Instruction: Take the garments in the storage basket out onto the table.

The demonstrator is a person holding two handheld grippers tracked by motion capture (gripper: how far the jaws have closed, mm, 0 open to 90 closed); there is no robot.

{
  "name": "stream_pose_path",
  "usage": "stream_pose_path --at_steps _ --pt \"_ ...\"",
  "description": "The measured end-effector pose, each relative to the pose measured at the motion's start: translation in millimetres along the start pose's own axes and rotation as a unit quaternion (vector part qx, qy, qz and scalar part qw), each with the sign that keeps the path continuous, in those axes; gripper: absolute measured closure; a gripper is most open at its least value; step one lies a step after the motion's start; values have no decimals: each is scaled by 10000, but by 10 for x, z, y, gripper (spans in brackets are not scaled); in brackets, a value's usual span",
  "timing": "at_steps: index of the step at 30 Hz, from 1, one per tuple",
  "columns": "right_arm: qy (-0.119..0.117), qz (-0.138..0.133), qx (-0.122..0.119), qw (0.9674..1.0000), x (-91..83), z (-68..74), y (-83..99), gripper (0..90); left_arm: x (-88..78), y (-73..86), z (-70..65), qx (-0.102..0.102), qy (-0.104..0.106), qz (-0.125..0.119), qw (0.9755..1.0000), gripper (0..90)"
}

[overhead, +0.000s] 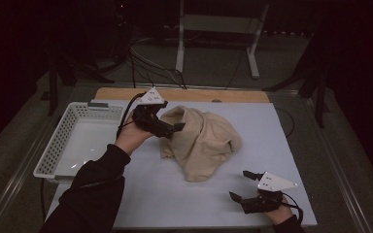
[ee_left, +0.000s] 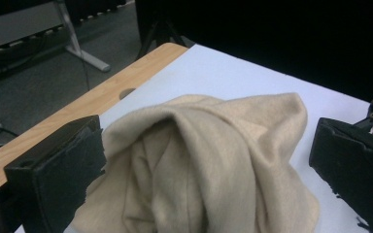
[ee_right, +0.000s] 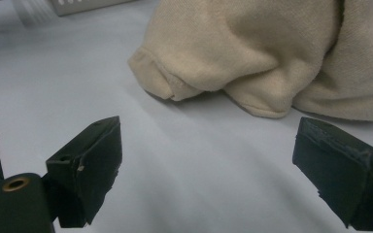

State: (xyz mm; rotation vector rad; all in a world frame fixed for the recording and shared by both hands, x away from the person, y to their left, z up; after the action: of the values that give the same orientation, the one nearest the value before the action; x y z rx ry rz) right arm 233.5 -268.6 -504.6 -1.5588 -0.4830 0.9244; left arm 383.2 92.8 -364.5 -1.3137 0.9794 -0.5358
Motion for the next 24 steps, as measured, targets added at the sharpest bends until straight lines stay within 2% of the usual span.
stream_pose_path --at_steps 5,24 --pt "-3 8 -13 10000 -3 13 -4 108 -49 101 -36 -109 35 0 9999 1" --pt "-26 18 -24 10000 6 36 -11 108 -154 464 -215 -182 121 240 9995 2"
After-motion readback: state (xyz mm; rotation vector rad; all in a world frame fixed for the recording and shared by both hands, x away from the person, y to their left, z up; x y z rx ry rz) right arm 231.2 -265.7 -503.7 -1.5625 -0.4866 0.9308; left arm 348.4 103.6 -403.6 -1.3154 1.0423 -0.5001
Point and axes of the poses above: each handheld gripper's, and its own axes: x roughly forward along the jaws, y roughly out of its underside, z roughly to its left, the point moved 1 cm from there along x, roughly forward along the jaws, and after that the axes turned 12 degrees about -z, right-handed, at the moved point
